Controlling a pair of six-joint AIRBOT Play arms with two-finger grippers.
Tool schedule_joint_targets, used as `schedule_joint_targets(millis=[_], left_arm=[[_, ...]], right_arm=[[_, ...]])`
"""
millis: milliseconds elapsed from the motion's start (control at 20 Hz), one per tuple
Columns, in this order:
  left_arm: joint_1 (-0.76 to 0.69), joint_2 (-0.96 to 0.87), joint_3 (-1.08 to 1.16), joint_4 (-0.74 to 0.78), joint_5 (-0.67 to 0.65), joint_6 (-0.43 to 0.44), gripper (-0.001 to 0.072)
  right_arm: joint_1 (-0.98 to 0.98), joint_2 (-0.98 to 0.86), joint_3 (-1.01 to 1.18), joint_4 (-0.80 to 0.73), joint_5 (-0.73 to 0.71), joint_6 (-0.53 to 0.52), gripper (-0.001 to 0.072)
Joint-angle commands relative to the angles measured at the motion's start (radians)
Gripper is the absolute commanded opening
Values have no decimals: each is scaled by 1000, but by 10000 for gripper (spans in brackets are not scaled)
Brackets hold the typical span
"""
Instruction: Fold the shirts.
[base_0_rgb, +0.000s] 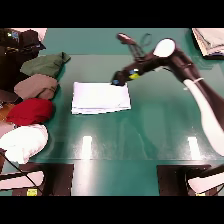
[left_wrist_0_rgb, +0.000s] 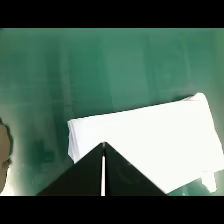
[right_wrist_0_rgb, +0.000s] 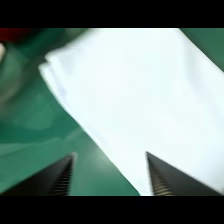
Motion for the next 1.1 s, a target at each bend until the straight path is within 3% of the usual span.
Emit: schedule_joint_targets(millis=[0,150,200,750,900,950,1000,1050], left_arm=[[-53,2,-1,0,23,47,24],[-82,2,-1,0,62,60,24],[-87,2,-1,0,73,60,24],[-87,2,-1,-3,72,60,24],[-87,2,-1,-3,43,60,24],[-87,2,-1,-3,32,60,24],[-87,2,-1,-3,20,59,24],[-87,2,-1,-3,7,59,24]], right_arm=[[-203,51,-217,-8,14,32,720],[-328,-24,-326,200,24,31,707],[-343,-53,-343,244,20,31,668],[-92,-369,-23,299,39,32,664],[-63,-378,-4,300,7,31,412],[-63,-376,-4,299,5,31,256],[-63,-376,-4,299,11,31,23],[-69,-372,-4,295,19,29,13]])
